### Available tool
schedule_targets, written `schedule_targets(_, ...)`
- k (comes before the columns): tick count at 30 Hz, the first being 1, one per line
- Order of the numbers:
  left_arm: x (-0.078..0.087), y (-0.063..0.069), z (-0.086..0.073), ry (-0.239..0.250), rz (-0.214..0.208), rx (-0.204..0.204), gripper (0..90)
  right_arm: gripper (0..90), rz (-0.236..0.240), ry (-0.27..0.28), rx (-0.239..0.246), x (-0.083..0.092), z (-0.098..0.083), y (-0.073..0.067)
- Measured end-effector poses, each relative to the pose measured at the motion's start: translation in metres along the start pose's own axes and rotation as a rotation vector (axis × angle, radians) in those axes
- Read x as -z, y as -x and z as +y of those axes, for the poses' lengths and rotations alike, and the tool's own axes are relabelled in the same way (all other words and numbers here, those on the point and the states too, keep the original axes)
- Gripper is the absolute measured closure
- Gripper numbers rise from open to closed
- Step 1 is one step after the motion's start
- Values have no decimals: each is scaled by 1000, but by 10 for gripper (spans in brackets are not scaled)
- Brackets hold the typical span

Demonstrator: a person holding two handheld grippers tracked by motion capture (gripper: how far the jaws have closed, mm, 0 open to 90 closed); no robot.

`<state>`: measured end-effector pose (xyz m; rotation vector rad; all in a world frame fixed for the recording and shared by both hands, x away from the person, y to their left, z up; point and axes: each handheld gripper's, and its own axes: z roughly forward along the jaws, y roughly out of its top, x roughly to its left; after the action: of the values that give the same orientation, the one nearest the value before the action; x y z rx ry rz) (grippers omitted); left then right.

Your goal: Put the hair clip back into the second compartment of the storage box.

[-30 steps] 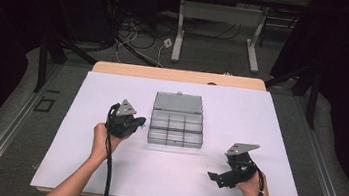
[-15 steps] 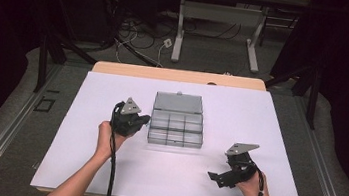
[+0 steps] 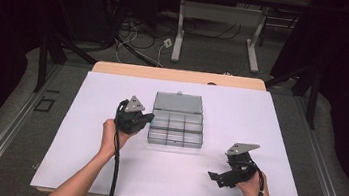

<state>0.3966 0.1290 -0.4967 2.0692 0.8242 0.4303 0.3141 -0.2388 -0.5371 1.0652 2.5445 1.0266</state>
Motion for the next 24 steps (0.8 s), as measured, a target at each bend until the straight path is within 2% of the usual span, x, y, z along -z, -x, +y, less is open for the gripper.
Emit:
schedule_targets(2, -2, 0, 1, -2, -1, 2, 893, 0, 4, 10, 0, -1, 0, 0)
schedule_targets(5, -4, 0, 2, 1, -2, -1, 893, 0, -11, -6, 9, 0, 0, 0)
schedule_targets(6, -6, 1, 2, 6, 9, 4, 893, 0, -4, -2, 4, 0, 0, 0)
schedule_targets(12, -9, 0, 4, 5, -7, 6, 893, 0, -6, 0, 7, 0, 0, 0)
schedule_targets(19, -15, 1, 7, 15, 3, 4, 893, 0, -14, -13, 12, 1, 1, 0)
schedule_targets(24, -18, 0, 9, 19, -5, 6, 893, 0, -18, -3, 7, 1, 0, 0)
